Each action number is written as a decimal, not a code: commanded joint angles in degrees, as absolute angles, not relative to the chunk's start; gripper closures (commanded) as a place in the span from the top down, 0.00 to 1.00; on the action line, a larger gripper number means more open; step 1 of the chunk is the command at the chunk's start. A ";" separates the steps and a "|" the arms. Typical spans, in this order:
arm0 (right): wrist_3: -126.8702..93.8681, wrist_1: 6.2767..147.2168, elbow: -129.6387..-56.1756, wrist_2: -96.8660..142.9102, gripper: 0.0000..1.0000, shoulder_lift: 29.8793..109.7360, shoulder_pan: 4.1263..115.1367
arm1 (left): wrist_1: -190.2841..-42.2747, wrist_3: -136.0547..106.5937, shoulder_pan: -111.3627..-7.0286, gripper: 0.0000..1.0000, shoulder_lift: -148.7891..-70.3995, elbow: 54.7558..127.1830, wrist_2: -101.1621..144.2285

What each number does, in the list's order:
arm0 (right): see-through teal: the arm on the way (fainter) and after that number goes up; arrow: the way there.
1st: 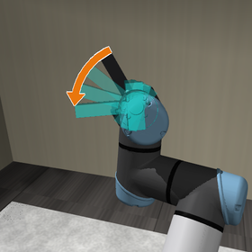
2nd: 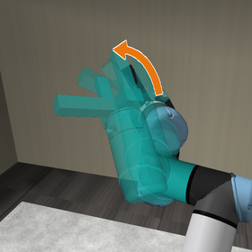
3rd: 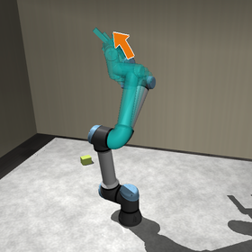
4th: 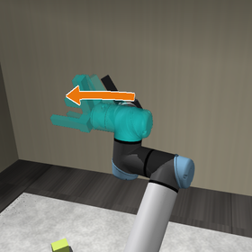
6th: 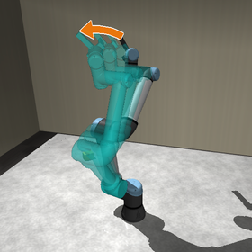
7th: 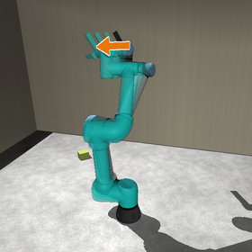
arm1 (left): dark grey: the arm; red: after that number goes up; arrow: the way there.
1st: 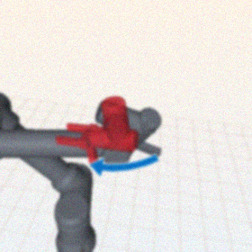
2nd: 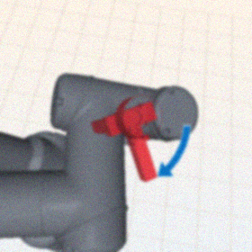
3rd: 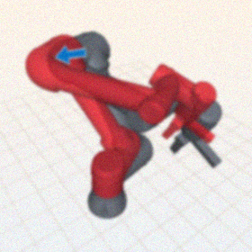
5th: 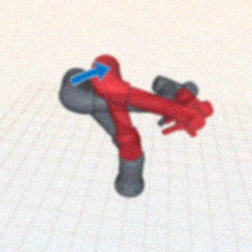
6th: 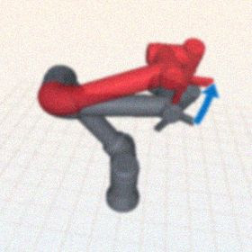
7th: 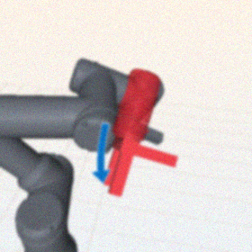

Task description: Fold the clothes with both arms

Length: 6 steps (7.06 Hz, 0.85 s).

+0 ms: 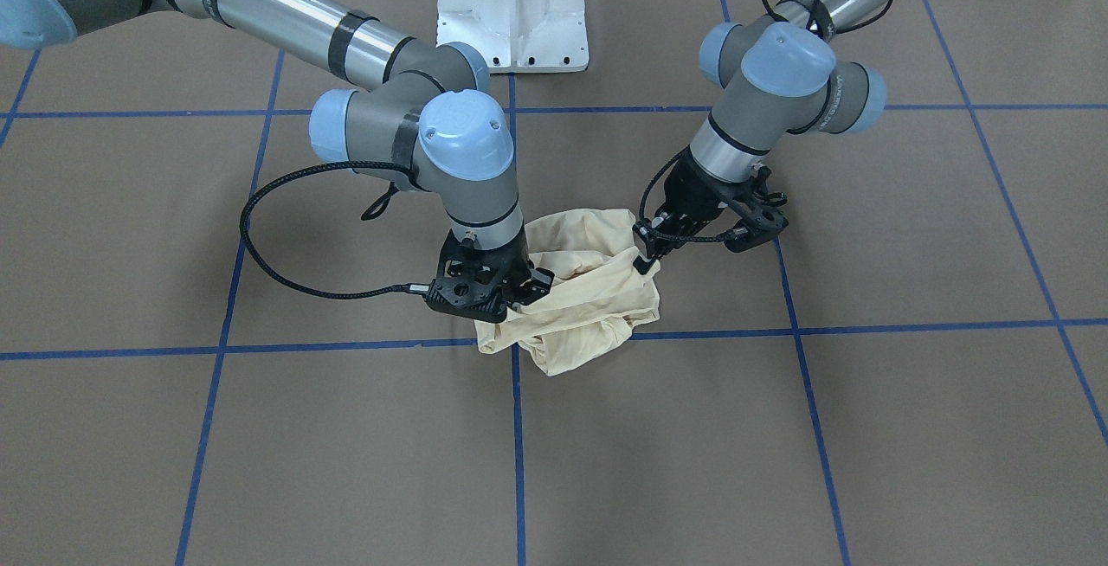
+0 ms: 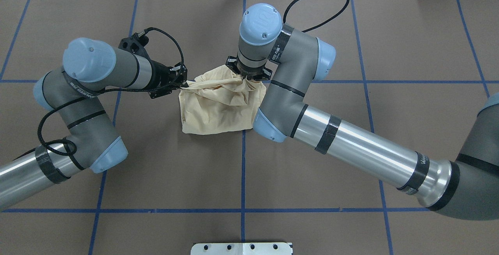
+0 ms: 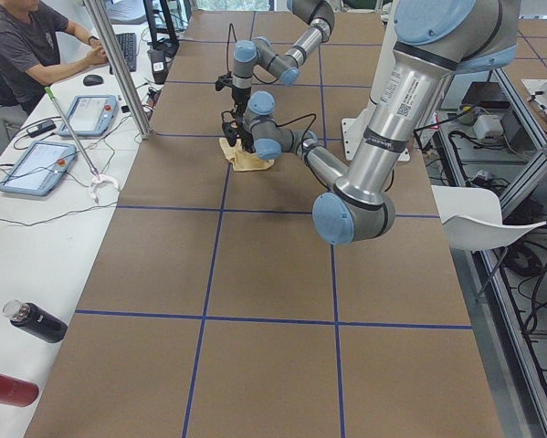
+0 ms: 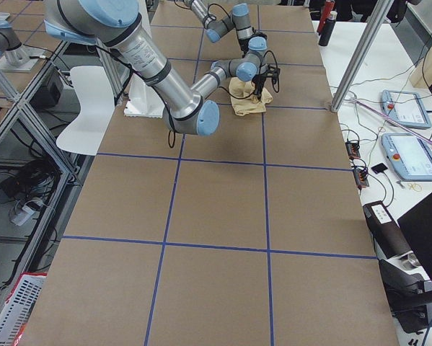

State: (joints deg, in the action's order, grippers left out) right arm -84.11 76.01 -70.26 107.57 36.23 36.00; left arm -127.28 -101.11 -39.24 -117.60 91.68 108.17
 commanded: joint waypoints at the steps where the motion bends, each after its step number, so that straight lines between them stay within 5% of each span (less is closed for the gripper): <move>1: -84.11 75.76 -70.22 107.67 0.00 36.04 36.04 | -127.35 -101.07 -39.37 0.00 -117.95 91.23 108.11; 2: -84.11 75.76 -70.22 107.58 0.55 35.34 36.04 | -127.35 -101.60 -39.46 0.22 -118.30 91.32 108.19; 3: -84.55 75.85 -70.22 107.49 0.96 34.55 36.04 | -127.27 -101.60 -39.38 0.71 -118.39 91.49 108.28; 4: -84.55 75.76 -70.22 107.49 0.99 34.54 36.12 | -127.00 -101.69 -39.38 1.00 -118.56 91.67 108.37; 6: -84.38 75.85 -70.49 108.19 0.99 34.54 37.87 | -126.57 -100.91 -40.94 1.00 -118.39 91.67 108.63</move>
